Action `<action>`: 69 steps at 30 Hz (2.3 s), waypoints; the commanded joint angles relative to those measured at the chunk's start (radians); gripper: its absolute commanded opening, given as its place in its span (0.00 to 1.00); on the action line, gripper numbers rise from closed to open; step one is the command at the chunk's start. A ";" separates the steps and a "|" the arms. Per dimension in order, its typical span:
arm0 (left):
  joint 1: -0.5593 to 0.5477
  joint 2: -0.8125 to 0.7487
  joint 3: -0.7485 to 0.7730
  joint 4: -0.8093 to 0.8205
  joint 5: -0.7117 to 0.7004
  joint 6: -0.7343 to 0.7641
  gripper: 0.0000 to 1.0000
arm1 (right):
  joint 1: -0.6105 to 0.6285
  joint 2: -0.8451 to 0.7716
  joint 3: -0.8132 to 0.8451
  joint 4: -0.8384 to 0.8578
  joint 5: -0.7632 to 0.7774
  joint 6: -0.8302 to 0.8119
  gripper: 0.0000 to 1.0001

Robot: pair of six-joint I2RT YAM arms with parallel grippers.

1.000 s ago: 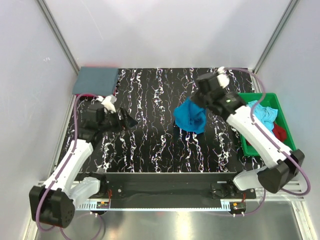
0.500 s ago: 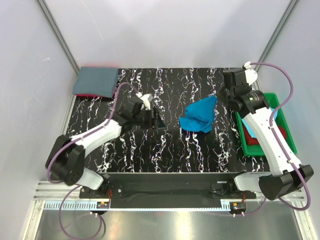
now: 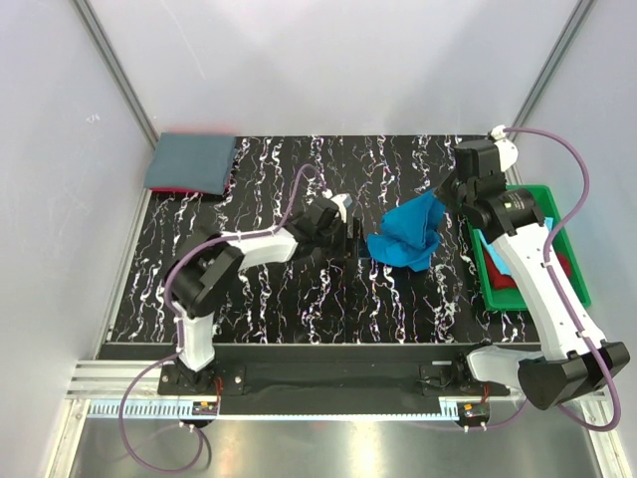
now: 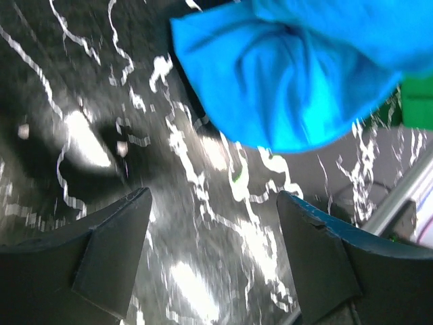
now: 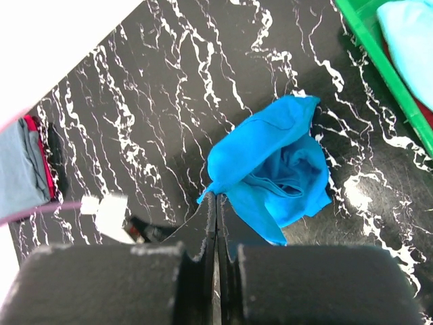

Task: Fold and stack the t-shirts
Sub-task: Flatten the tshirt out

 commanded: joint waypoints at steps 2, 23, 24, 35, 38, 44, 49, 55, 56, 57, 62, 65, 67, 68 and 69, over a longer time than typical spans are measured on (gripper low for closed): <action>-0.019 0.101 0.118 0.082 -0.016 -0.048 0.81 | -0.011 -0.043 -0.037 0.058 -0.025 -0.012 0.00; 0.140 -0.304 0.251 -0.407 -0.272 0.075 0.00 | -0.092 0.033 0.297 -0.040 0.158 -0.097 0.00; 0.165 -0.351 0.235 -0.433 -0.280 0.096 0.00 | -0.104 0.040 0.319 -0.042 0.171 -0.113 0.00; 0.386 -0.623 0.210 -0.654 -0.219 0.193 0.00 | -0.235 0.101 0.514 -0.088 0.047 -0.105 0.00; 0.380 -0.704 0.072 -0.630 -0.198 0.155 0.00 | -0.233 0.042 0.394 -0.085 -0.035 -0.113 0.00; 0.363 -0.907 -0.275 -0.595 -0.309 0.109 0.00 | -0.233 -0.075 0.106 -0.037 -0.130 -0.090 0.00; 0.366 -0.847 -0.162 -0.657 -0.244 0.155 0.00 | -0.233 -0.112 0.073 -0.022 -0.255 -0.048 0.00; 0.389 -0.656 -0.083 -0.693 -0.256 0.213 0.00 | -0.233 -0.129 0.028 -0.013 -0.278 -0.002 0.00; 0.419 -0.615 -0.053 -0.667 -0.210 0.233 0.00 | -0.233 -0.143 -0.001 0.005 -0.287 0.017 0.00; 0.432 -0.521 -0.028 -0.660 -0.182 0.242 0.00 | -0.233 -0.153 -0.034 0.018 -0.296 0.030 0.00; 0.420 -0.358 0.164 -0.634 0.004 0.288 0.04 | -0.233 -0.207 -0.193 0.061 -0.290 0.070 0.00; 0.279 -0.419 0.166 -0.541 -0.021 0.354 0.47 | -0.232 -0.204 -0.206 0.059 -0.290 0.056 0.00; 0.201 -0.473 0.106 -0.452 -0.036 0.388 0.55 | -0.233 -0.206 -0.212 0.062 -0.275 0.053 0.00; 0.143 -0.487 0.043 -0.414 -0.024 0.364 0.55 | -0.232 -0.206 -0.213 0.069 -0.270 0.048 0.00; 0.101 -0.502 0.009 -0.339 -0.001 0.347 0.53 | -0.233 -0.204 -0.215 0.070 -0.258 0.044 0.00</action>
